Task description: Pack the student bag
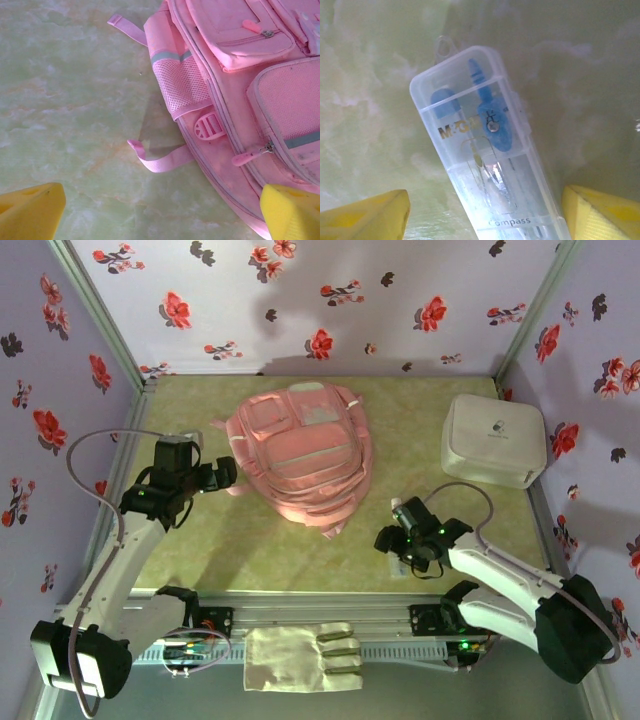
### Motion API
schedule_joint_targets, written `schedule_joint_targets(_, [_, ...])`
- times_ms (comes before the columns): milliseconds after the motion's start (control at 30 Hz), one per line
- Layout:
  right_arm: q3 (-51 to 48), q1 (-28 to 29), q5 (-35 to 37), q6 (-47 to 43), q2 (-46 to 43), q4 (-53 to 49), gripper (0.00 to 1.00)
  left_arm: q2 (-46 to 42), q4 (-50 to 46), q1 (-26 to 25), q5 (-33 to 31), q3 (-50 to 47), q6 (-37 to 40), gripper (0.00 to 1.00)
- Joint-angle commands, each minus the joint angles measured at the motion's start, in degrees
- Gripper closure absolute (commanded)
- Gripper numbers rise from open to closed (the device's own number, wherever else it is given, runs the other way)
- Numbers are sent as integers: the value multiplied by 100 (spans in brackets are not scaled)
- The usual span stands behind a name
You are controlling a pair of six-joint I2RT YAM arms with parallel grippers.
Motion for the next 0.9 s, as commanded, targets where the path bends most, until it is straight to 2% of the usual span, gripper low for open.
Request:
schedule_joint_targets(0, [80,159,141,-51,68,-116,23,42,-5,30,112,52,41,0])
schedule_joint_targets(267, [317,503,922,-547,555,-611,33,105,0,27,247,94,49,0])
schedule_joint_targets(567, [580,646,1027,-892,1181,-523,39,121,135,25,593,163,58,0])
schedule_joint_targets(733, [689,722,1095,-961,1574,-448,45,224,152,-24,728,222,50,0])
schedule_joint_targets(867, [850,807,1009,-1176,1865,-368,53,324,158,-118,760,317,37,0])
